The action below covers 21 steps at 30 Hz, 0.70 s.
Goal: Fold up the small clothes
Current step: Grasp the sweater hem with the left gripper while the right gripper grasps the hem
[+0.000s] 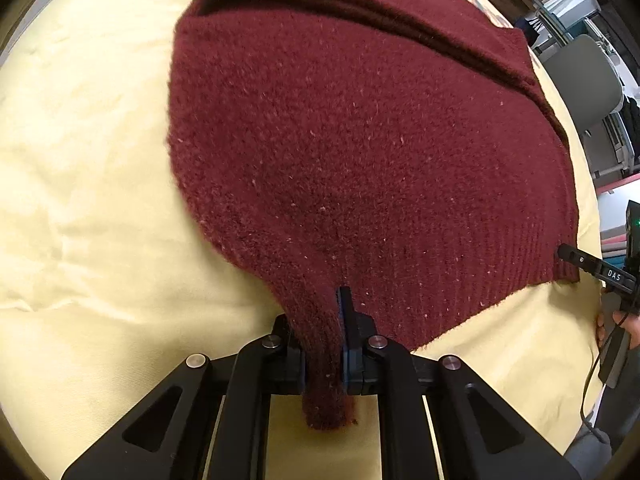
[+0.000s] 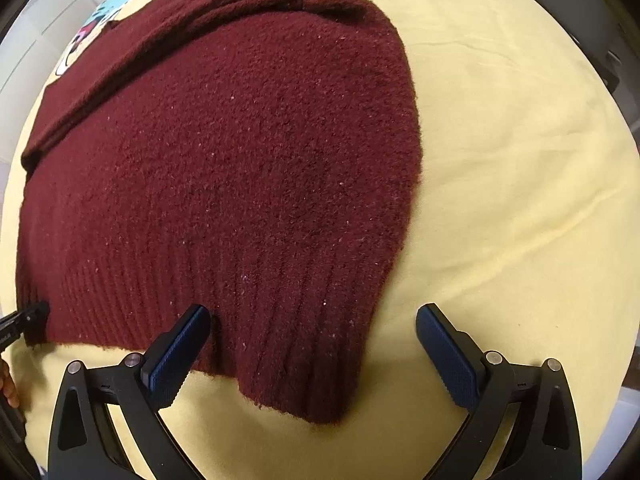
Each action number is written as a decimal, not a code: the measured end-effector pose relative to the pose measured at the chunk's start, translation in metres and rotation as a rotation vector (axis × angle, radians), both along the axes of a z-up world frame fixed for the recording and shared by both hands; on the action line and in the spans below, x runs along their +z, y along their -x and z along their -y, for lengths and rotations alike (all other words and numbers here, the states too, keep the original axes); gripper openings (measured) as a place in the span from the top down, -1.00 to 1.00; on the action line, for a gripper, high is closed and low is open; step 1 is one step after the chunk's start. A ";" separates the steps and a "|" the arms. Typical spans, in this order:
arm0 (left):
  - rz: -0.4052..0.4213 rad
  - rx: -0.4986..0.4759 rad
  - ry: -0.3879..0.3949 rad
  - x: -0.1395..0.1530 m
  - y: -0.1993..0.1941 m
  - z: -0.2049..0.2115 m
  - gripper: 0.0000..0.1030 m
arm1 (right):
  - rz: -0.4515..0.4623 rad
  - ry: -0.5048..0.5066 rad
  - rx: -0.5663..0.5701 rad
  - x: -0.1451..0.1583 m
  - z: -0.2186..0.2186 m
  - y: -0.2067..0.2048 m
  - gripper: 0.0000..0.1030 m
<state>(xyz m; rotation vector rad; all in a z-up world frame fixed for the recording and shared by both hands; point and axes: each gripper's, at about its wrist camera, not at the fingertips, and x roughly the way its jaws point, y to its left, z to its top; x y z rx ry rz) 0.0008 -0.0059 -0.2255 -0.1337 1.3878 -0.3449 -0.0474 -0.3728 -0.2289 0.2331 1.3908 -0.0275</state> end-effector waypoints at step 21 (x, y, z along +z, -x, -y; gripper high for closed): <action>0.172 0.024 0.108 0.095 -0.006 -0.037 0.83 | 0.208 -0.143 -0.015 0.092 0.038 -0.033 0.78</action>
